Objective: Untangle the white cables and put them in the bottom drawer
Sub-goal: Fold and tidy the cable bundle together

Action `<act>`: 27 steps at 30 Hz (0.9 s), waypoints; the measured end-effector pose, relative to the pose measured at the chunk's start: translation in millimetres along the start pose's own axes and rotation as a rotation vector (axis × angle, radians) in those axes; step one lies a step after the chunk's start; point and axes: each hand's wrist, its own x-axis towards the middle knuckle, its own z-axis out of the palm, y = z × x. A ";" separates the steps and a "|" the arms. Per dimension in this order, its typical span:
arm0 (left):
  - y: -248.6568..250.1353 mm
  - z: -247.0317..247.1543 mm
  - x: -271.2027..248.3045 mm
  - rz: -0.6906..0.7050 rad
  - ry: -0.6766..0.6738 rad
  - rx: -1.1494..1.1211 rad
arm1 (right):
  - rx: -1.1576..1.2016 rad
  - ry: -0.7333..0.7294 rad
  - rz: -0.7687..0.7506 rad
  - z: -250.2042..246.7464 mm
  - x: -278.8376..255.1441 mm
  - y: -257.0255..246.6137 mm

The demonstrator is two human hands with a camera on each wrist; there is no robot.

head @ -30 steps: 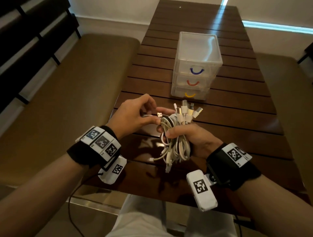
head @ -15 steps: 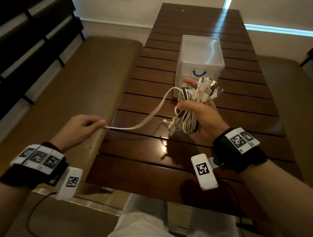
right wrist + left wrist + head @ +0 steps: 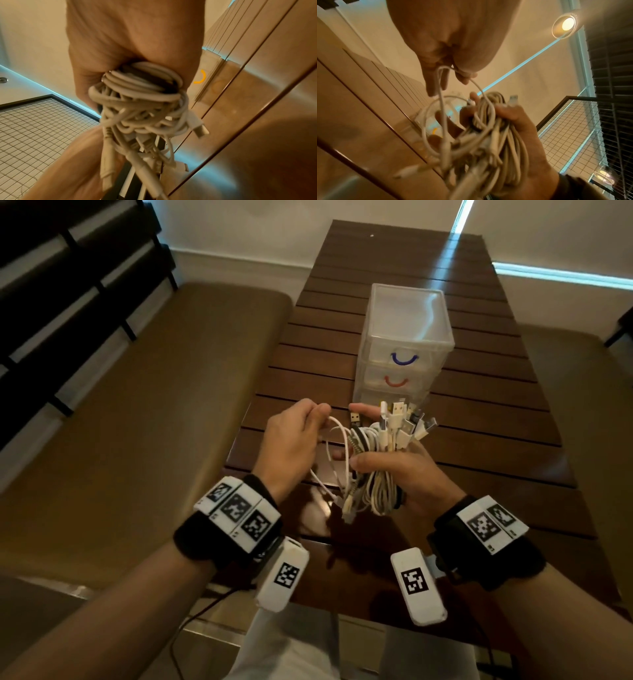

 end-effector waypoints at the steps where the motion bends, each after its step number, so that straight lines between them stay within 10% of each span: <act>1: 1.2 6.4 1.4 -0.010 0.002 0.024 | 0.000 -0.001 -0.011 2.0 0.0 0.7; 16: 9.4 58.9 2.3 -0.388 -0.008 -0.631 | 0.112 0.091 -0.032 -9.2 -2.5 12.6; 27: 17.6 74.6 6.8 -0.362 0.140 -0.878 | 0.205 0.138 -0.015 -8.5 4.4 15.9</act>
